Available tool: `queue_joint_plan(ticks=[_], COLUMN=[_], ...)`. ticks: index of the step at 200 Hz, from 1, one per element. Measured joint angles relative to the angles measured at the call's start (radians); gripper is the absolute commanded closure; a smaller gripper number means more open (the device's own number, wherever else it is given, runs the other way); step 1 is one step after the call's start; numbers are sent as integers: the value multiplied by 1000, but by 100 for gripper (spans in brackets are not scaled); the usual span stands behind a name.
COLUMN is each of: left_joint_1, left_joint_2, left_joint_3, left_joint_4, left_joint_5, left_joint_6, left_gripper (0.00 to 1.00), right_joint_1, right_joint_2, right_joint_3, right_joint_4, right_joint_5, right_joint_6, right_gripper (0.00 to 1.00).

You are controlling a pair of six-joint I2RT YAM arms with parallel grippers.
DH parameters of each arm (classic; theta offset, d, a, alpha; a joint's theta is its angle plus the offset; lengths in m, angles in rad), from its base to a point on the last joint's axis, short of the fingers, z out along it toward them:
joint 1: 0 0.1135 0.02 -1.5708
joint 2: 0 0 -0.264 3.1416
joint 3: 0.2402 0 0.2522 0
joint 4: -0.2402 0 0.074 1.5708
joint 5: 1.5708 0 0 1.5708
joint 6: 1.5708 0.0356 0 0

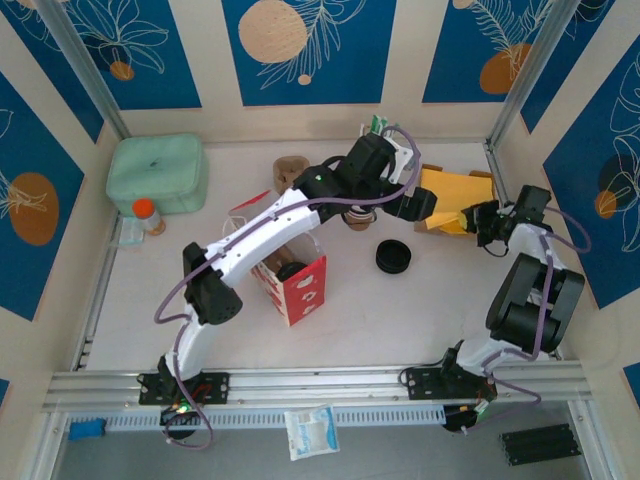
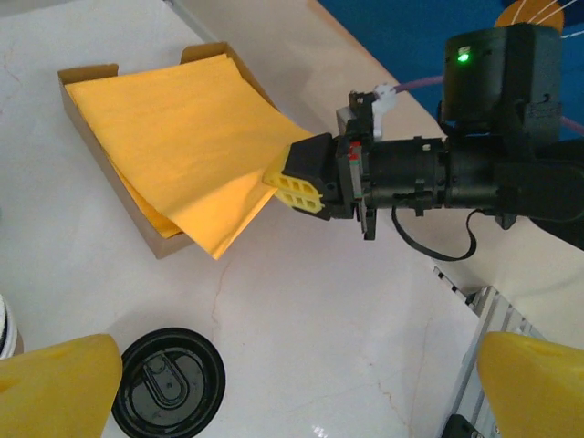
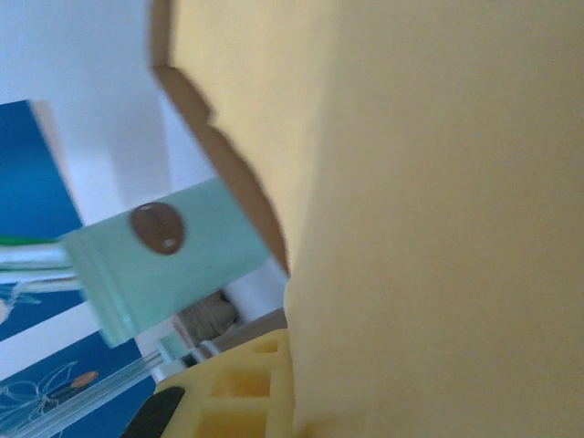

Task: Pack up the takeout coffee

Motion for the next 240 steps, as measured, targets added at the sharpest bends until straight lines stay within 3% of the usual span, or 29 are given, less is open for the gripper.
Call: queue_joint_plan(ticks=[126,240], left_joint_1=[12,153], left_joint_2=[-143,-457], left_joint_3=[42,-254], left_joint_4=[-117,-93], left_joint_5=[-91,-167], left_joint_6=[23,30], left_gripper=[1,1], right_joint_1=[46,378], right_joint_2=[-309,-344], right_joint_3=[225,637], right_joint_4=[-202,-369], right_joint_5=[-103,-156], right_joint_6=[-30,-79], right_gripper=[100,100])
